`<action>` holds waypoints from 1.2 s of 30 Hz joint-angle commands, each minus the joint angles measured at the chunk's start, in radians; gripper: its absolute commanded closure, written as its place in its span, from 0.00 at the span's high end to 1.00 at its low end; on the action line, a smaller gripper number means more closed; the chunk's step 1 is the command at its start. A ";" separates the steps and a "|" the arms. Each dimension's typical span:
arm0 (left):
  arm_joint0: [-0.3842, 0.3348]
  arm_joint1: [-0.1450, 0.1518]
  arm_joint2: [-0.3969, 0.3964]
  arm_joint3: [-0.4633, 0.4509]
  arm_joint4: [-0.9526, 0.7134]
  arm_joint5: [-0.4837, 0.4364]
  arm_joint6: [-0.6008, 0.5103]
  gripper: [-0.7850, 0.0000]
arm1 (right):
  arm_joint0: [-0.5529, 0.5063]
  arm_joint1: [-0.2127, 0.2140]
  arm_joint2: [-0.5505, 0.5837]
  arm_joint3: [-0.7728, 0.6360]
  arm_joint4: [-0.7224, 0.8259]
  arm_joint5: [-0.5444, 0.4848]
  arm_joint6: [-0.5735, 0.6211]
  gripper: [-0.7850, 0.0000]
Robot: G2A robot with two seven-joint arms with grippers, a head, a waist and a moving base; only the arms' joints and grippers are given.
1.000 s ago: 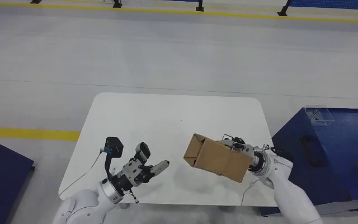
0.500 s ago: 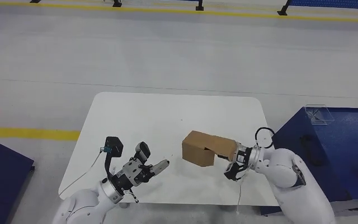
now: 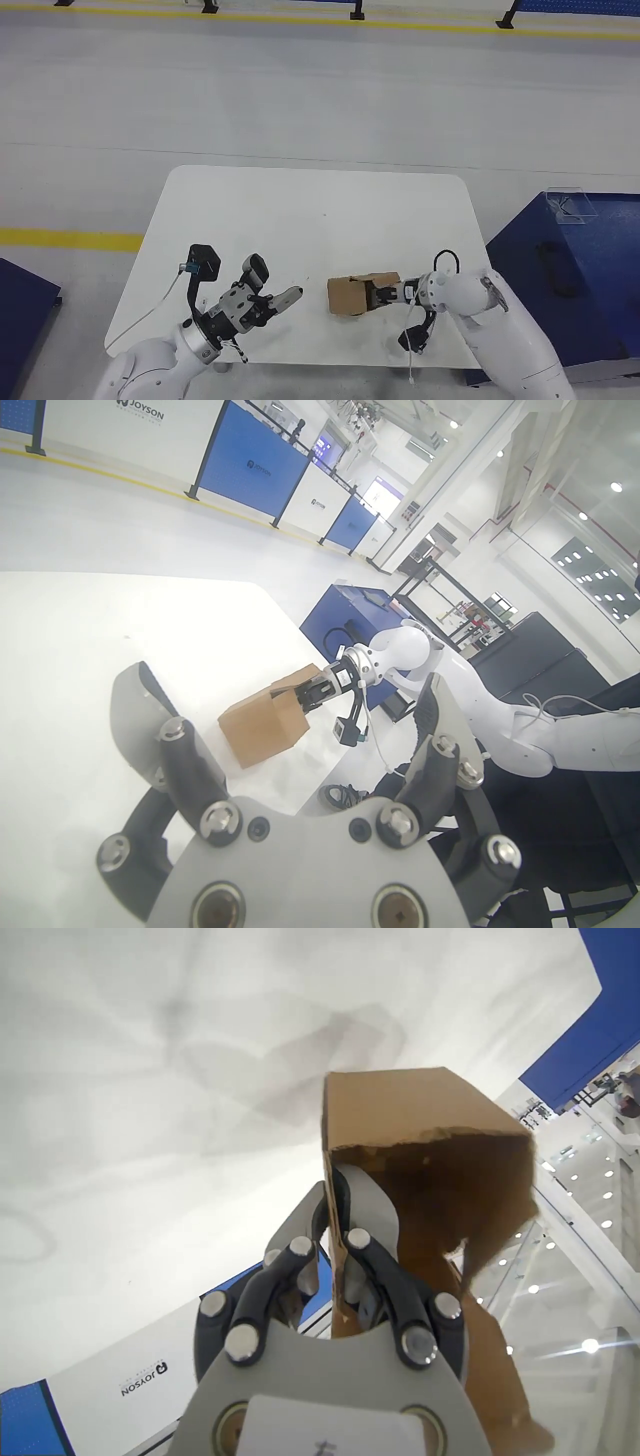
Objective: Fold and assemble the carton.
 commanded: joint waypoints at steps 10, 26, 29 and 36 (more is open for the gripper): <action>0.000 0.000 0.000 0.000 0.000 0.000 0.000 1.00 | -0.064 0.028 0.215 -0.132 0.087 0.357 0.096 1.00; 0.000 0.000 0.000 0.000 0.000 0.000 0.000 1.00 | -0.083 0.039 0.292 0.033 -1.334 0.803 1.531 1.00; 0.000 0.000 0.000 0.000 0.000 0.000 0.000 1.00 | -0.063 0.043 0.266 0.110 -1.451 0.728 1.756 1.00; 0.000 0.000 0.000 0.000 0.000 0.000 0.000 1.00 | -0.063 0.043 0.266 0.110 -1.451 0.728 1.756 1.00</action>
